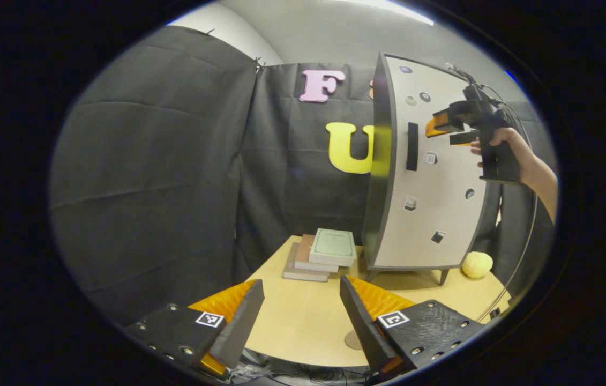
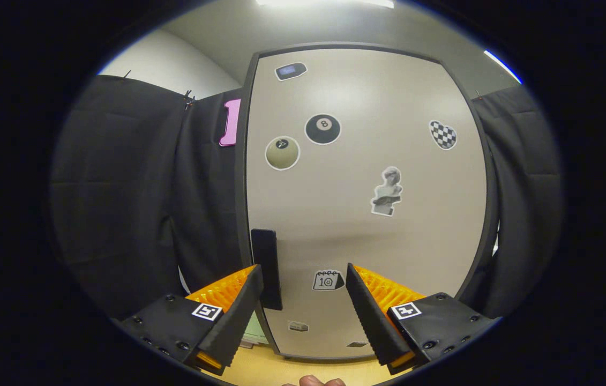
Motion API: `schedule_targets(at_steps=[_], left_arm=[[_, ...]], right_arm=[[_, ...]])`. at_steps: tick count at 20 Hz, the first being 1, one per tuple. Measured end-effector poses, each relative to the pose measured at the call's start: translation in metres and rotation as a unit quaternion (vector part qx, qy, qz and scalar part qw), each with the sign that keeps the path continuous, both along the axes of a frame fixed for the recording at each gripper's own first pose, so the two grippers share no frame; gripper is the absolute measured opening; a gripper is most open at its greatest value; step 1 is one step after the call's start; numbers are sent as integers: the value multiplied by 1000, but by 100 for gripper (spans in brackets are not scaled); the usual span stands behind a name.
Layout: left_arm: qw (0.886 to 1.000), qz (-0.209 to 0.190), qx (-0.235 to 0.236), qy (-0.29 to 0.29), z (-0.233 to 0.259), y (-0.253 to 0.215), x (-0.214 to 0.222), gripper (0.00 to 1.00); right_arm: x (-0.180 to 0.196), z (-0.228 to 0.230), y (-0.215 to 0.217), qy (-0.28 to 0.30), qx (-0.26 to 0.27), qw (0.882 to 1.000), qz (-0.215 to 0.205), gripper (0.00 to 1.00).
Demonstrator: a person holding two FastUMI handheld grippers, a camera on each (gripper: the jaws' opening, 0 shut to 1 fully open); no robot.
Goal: Open the cabinet door with the right hand, grasp the bottle in the cabinet with the left hand and place it on the coaster, then close the cabinet door with the right hand.
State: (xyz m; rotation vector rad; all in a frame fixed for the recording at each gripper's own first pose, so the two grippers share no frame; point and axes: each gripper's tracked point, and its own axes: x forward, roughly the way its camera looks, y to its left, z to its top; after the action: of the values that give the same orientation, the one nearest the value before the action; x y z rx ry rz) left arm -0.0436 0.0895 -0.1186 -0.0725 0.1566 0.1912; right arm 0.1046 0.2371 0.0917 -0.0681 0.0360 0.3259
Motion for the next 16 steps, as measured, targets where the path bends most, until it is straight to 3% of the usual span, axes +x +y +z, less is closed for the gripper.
schedule_targets(at_steps=[8, 11, 12, 15, 16], left_arm=[[999, 37, -28, 12, -20, 43, 1, 88], [998, 45, -34, 15, -23, 55, 4, 88], [998, 47, -30, 18, -26, 57, 5, 88], [998, 48, -18, 24, -29, 63, 8, 88], [998, 48, -20, 24, -30, 64, 7, 88]], right_arm=[[31, -18, 36, 35, 10, 999, 1, 99], [37, -18, 45, 40, 11, 999, -2, 93], [39, -21, 47, 42, 10, 999, -4, 67], [41, -25, 59, 51, 4, 999, 11, 60], [45, -24, 54, 49, 0, 999, -6, 53]])
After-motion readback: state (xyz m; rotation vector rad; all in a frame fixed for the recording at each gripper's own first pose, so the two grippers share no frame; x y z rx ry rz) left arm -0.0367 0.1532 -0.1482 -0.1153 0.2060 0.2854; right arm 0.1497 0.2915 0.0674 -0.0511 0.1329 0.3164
